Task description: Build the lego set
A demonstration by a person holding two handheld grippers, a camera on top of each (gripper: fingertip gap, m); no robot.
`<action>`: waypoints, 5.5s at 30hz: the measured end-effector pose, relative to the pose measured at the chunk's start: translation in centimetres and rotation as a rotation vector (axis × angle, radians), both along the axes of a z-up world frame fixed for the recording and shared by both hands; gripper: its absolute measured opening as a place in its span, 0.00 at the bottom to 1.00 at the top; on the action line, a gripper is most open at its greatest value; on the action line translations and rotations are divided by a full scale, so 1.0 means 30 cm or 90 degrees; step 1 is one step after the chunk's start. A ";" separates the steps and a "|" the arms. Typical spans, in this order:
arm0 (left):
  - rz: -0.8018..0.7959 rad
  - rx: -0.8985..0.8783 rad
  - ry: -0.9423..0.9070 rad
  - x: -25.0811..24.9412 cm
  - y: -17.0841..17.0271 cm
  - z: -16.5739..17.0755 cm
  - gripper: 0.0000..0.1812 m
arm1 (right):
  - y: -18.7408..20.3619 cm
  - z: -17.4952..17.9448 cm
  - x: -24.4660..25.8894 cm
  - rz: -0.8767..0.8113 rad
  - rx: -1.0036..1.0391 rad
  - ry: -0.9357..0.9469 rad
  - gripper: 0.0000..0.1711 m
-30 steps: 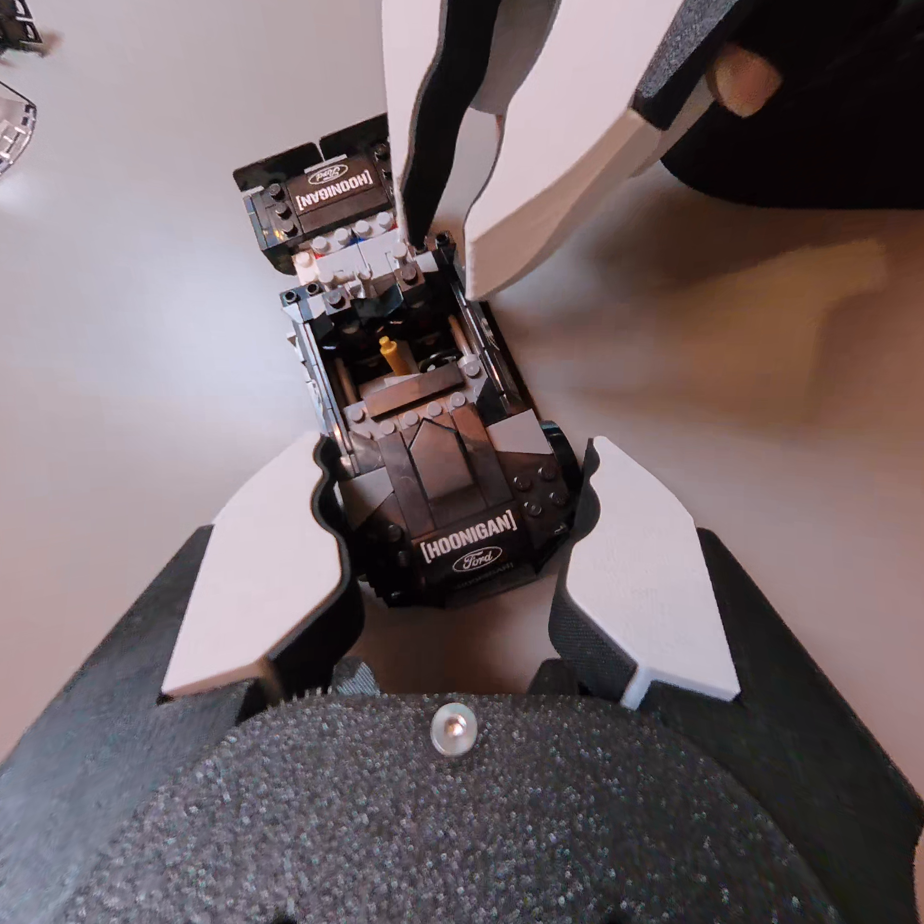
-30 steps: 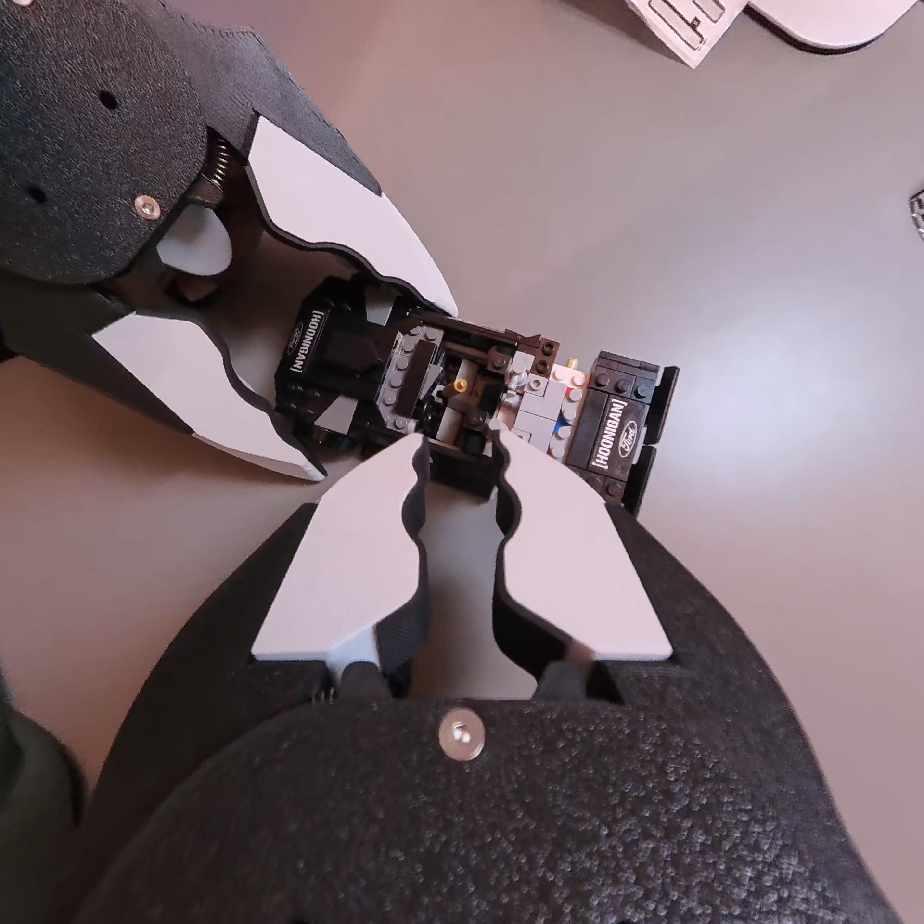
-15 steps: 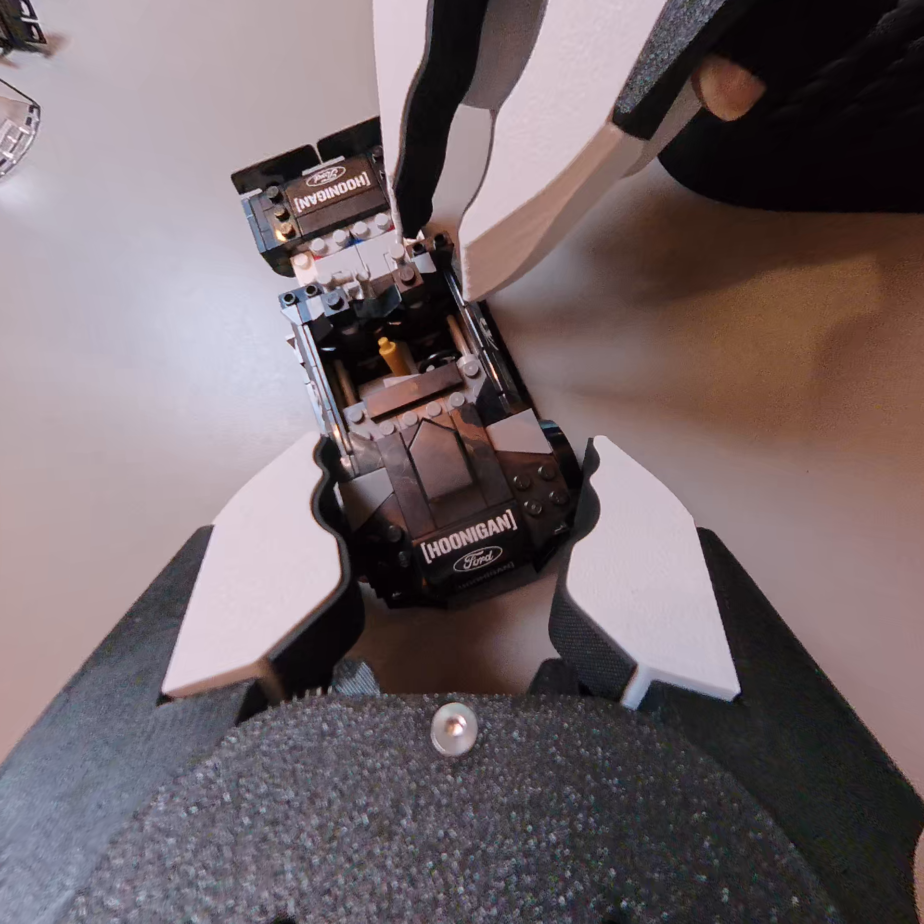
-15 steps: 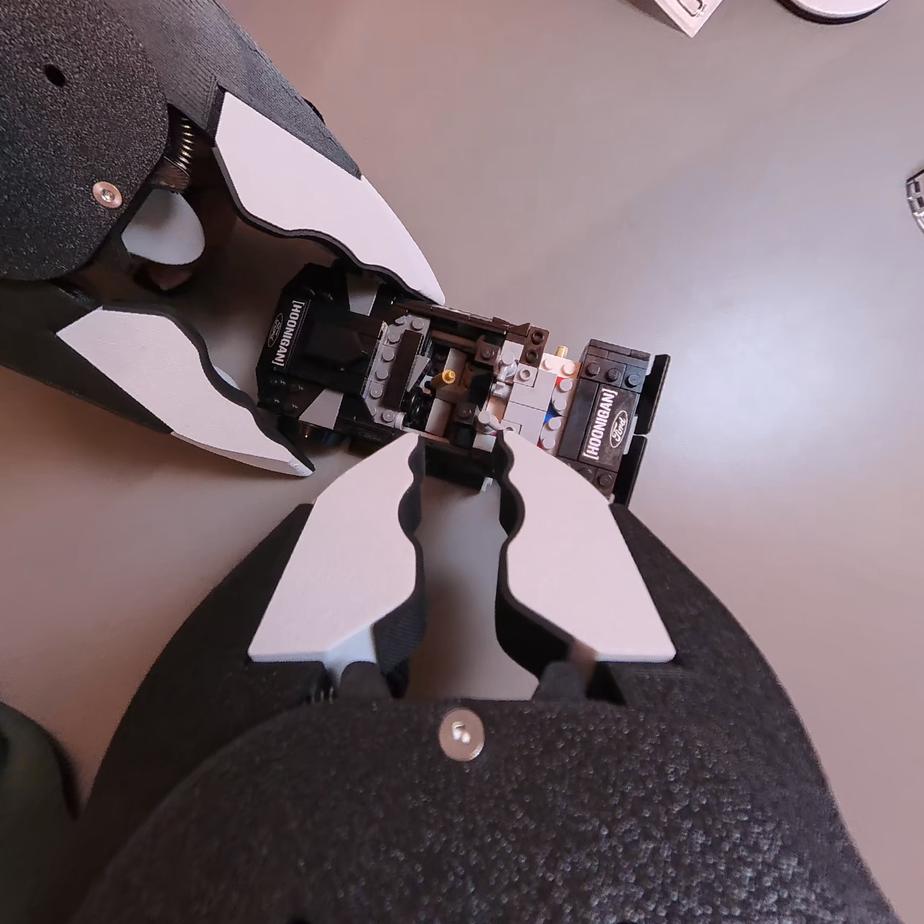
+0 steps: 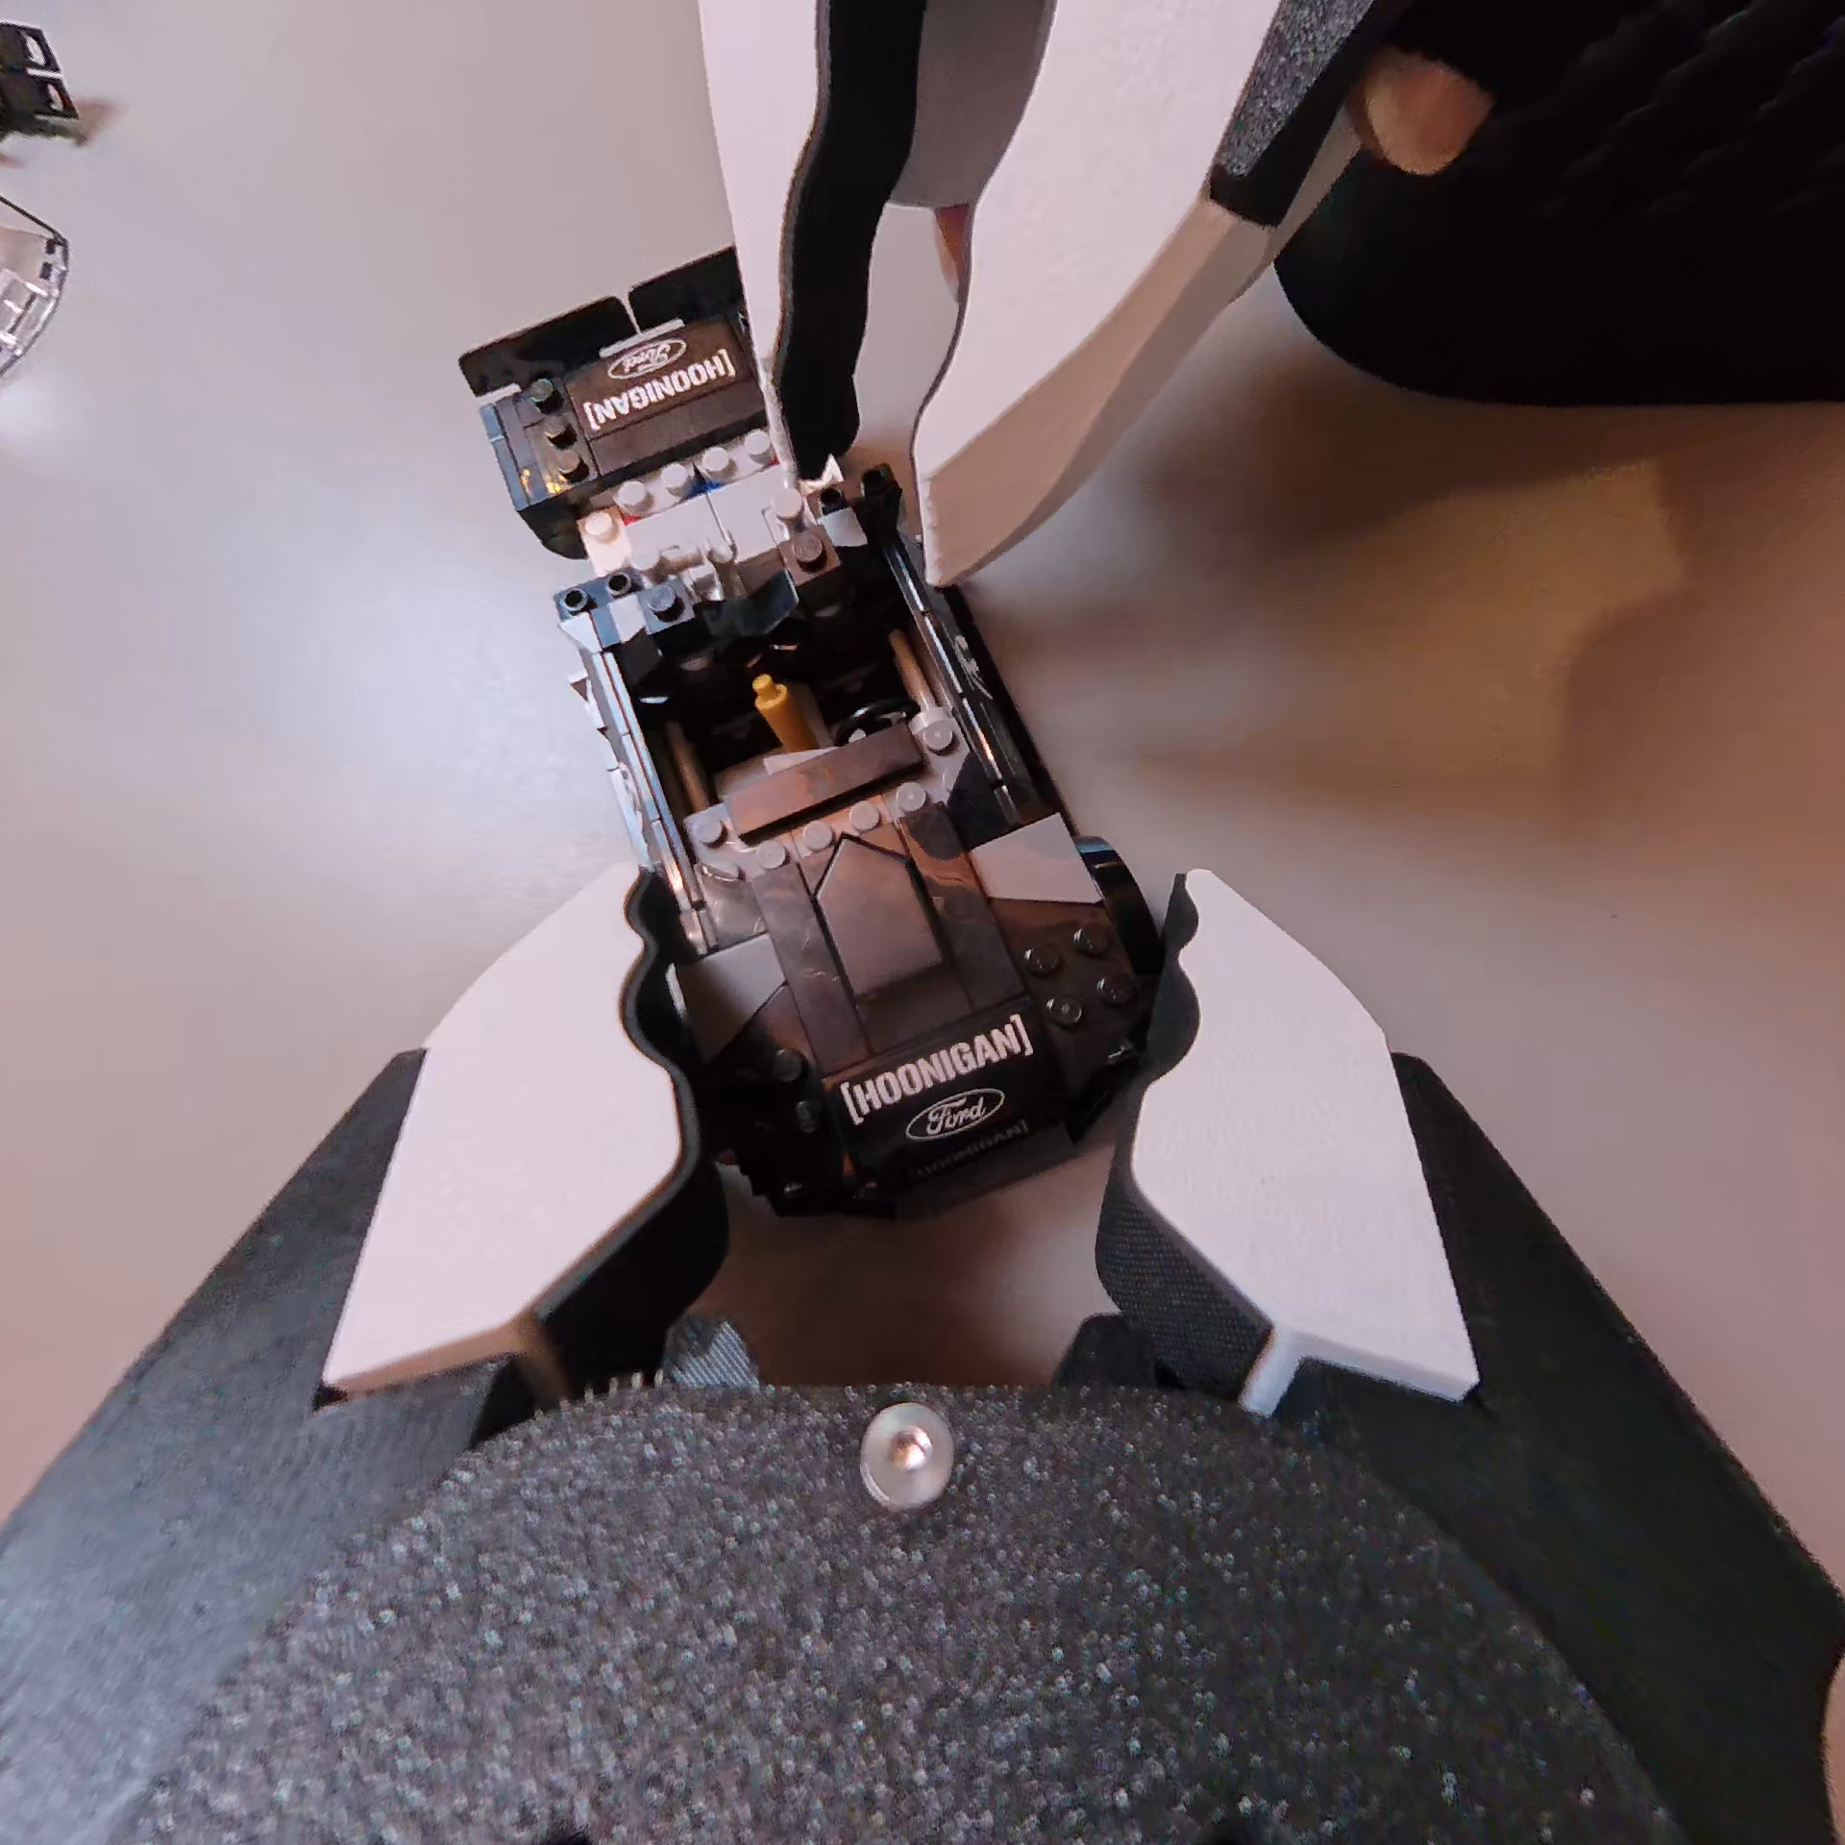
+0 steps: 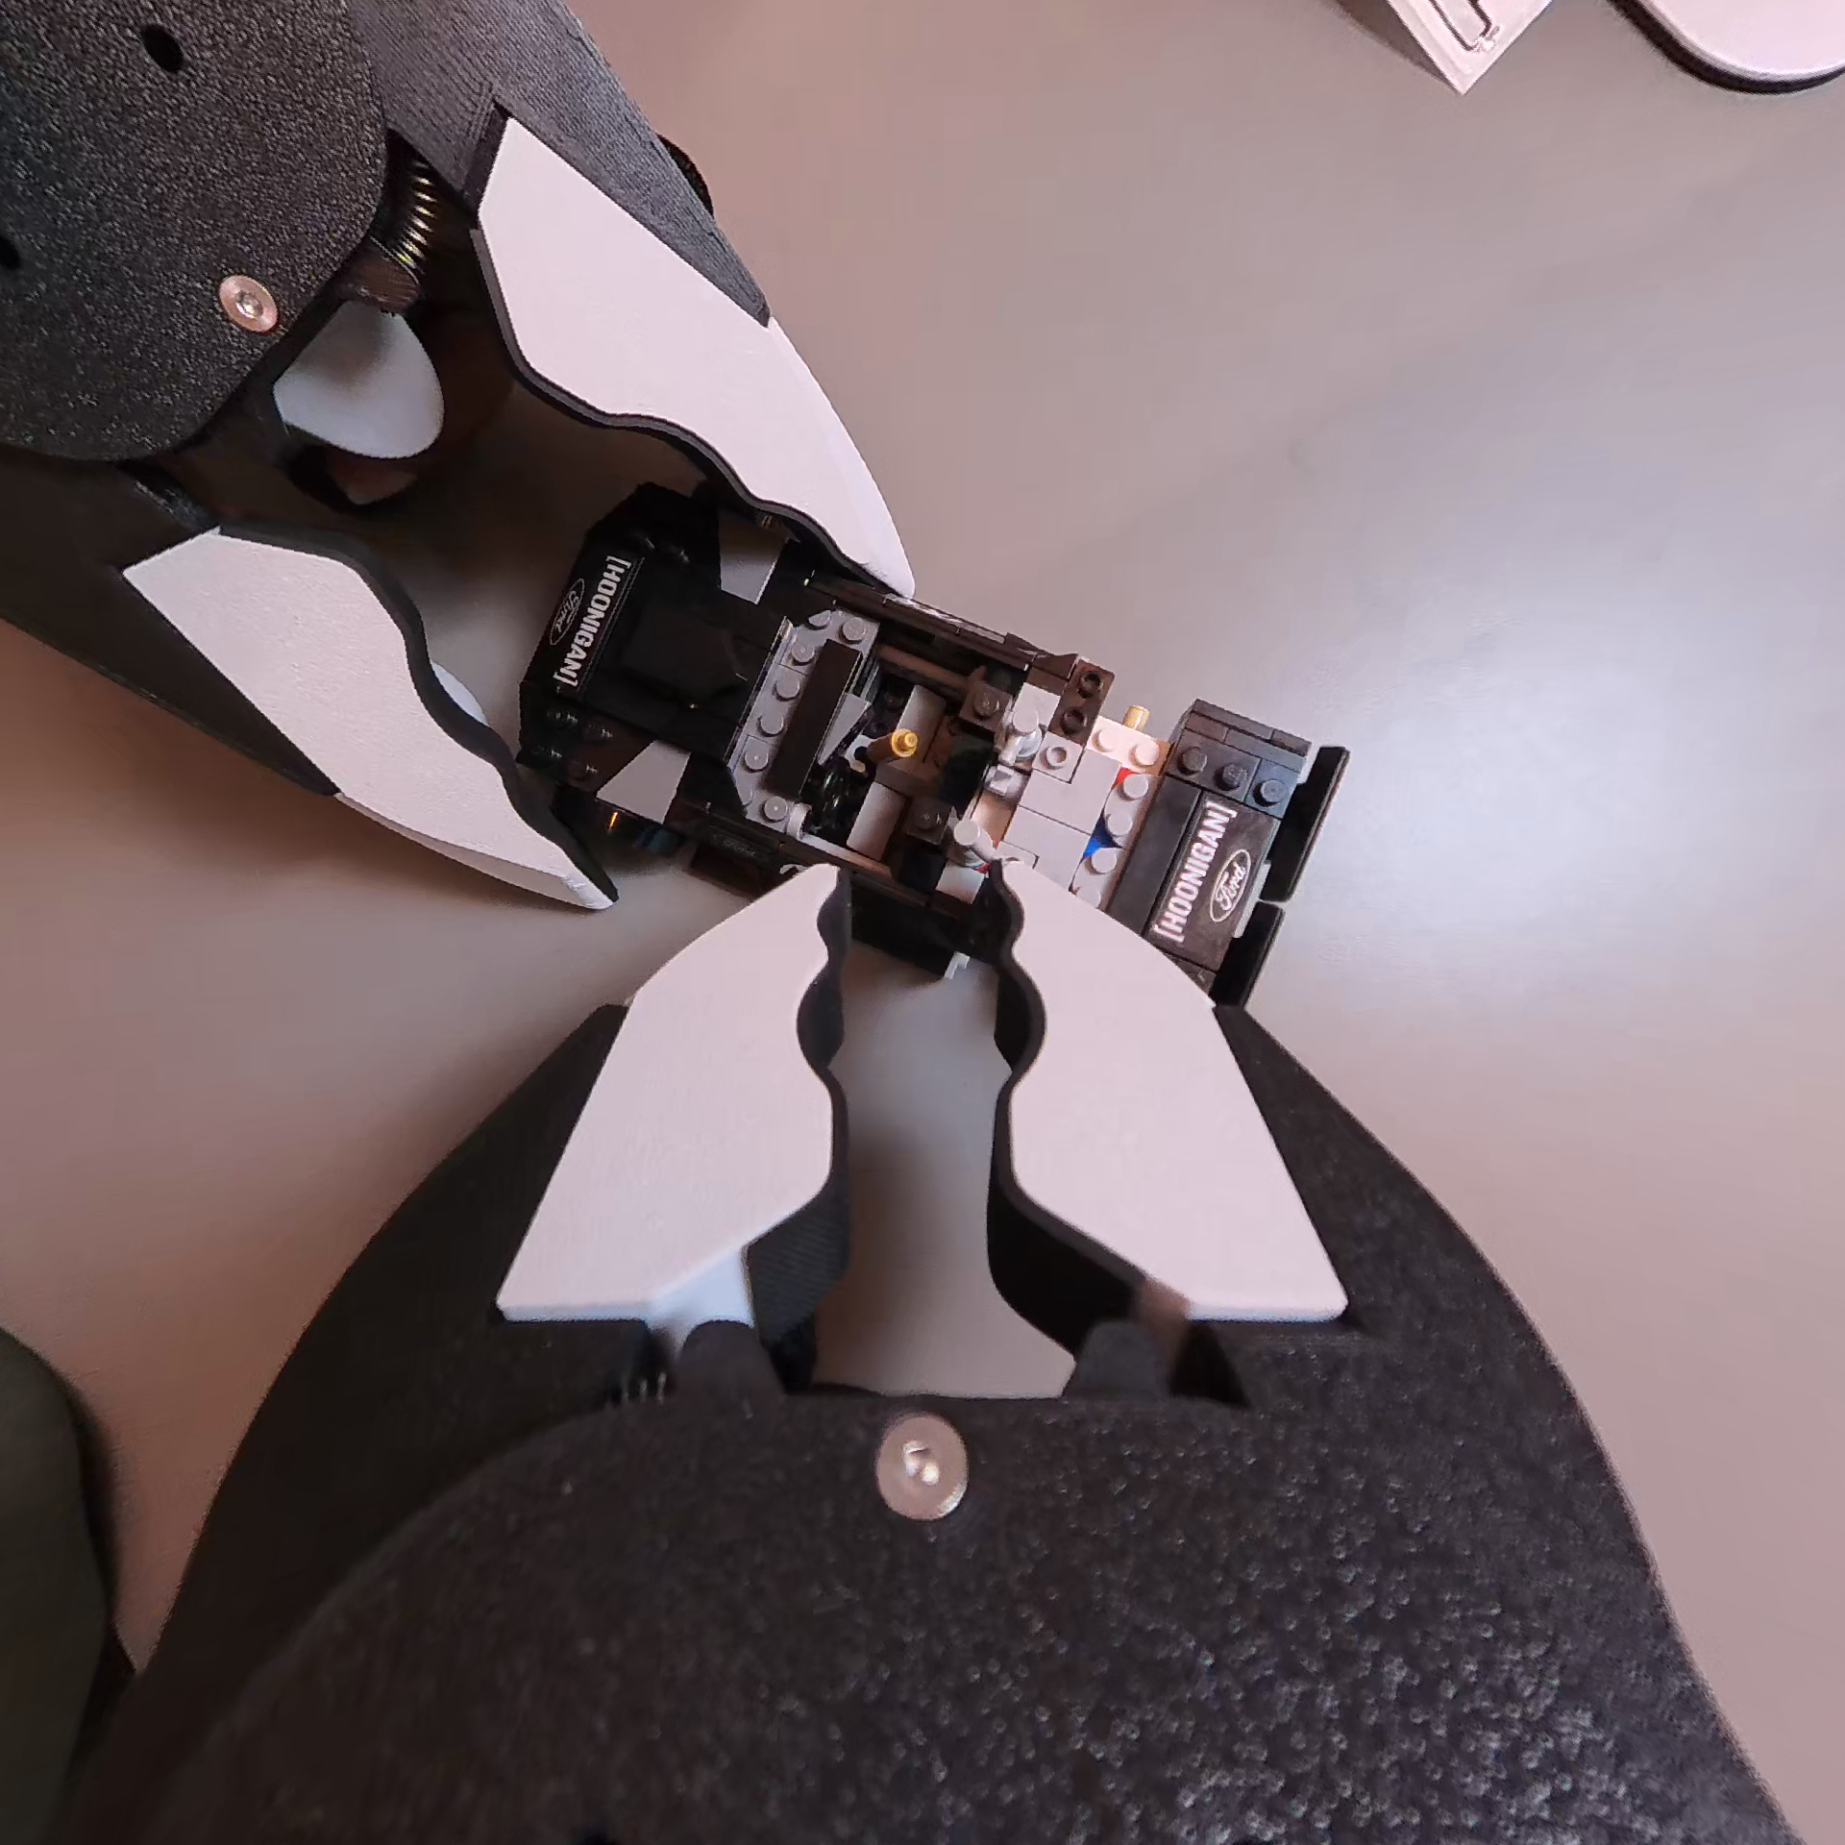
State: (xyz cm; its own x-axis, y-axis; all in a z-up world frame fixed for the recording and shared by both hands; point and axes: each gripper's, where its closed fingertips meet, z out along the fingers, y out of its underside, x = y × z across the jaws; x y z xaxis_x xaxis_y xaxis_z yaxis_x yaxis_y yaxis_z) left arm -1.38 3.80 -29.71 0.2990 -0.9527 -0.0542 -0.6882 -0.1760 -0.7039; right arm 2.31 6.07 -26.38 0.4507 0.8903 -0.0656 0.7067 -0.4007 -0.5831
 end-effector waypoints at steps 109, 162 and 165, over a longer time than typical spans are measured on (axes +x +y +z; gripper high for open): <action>0.033 -0.021 -0.003 0.028 -0.045 -0.004 0.52 | 0.029 0.020 0.016 -0.161 -0.082 0.123 0.00; 0.003 -0.502 -0.551 0.170 -0.201 0.448 0.08 | -0.235 0.333 0.003 0.297 0.642 0.056 0.02; 0.002 -0.548 -0.585 0.171 -0.207 0.456 0.07 | -0.248 0.342 0.005 0.315 0.690 0.040 0.02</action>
